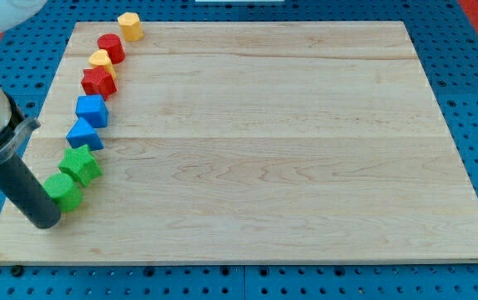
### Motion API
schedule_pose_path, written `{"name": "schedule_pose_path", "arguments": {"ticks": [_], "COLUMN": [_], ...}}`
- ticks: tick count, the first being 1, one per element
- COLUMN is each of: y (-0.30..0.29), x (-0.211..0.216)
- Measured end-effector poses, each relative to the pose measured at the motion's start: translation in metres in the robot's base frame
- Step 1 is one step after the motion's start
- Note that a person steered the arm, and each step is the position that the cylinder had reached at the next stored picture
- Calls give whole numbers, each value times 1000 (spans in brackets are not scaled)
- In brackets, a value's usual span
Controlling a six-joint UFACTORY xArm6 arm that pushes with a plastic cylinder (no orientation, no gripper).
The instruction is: Separate the blue blocks from the vertical line
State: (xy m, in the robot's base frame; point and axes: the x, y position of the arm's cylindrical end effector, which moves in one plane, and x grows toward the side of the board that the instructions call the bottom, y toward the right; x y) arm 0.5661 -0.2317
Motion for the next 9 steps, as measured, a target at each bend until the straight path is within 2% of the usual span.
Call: {"name": "schedule_pose_path", "arguments": {"ticks": [1, 2, 3, 4, 6, 8, 9], "y": [-3, -72, -58, -8, 30, 152, 63], "x": [0, -7, -56, -104, -124, -143, -114]}}
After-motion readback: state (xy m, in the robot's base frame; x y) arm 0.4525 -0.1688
